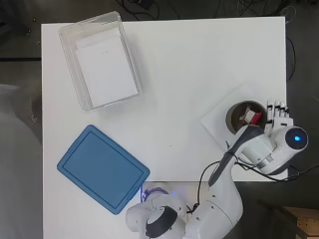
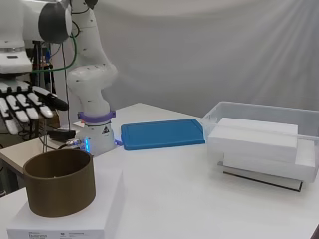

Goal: Teleoperate dual arm-hand system to remove items from a box

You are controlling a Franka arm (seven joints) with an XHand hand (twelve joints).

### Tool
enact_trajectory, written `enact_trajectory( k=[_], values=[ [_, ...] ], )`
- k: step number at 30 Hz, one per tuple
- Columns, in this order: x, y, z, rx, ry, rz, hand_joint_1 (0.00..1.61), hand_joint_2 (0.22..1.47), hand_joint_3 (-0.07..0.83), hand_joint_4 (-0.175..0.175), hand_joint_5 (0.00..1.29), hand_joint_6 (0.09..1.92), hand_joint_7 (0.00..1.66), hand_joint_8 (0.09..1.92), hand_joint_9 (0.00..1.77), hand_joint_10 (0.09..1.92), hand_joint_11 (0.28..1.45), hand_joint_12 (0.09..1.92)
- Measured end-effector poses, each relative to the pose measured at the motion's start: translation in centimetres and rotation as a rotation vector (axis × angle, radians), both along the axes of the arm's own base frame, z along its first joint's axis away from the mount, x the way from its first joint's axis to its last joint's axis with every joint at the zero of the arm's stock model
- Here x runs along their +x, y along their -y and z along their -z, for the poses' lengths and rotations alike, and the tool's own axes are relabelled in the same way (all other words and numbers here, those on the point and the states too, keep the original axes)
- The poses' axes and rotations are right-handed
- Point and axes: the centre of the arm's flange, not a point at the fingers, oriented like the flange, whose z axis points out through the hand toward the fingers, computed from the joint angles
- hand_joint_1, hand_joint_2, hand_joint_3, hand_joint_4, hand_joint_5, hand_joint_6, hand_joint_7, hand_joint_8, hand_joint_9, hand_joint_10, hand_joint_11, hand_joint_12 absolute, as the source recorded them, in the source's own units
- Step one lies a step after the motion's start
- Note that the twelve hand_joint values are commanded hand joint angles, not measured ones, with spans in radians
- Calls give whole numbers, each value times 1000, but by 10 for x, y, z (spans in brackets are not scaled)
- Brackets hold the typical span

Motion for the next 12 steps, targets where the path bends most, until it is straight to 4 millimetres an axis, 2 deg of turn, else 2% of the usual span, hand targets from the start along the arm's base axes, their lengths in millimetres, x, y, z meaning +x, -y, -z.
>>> enact_trajectory(
  k=[2,5,6,8,10,12],
  values=[
    [42,-27,11,2,-16,-100,0,813,3,73,29,87,12,87,125,87,399,87],
    [122,-102,20,-22,-38,-305,0,820,2,90,35,87,57,87,209,87,448,87],
    [132,-115,20,-34,-40,-335,0,821,2,93,40,87,73,87,229,87,460,87],
    [130,-115,17,-42,-32,-334,1,833,6,92,58,87,104,87,256,87,474,87],
    [116,-105,8,-34,-11,-300,24,854,4,72,94,87,156,87,311,87,506,87],
    [96,-99,-16,-14,35,-257,46,871,1,46,161,87,279,87,405,87,532,87]
  ],
)
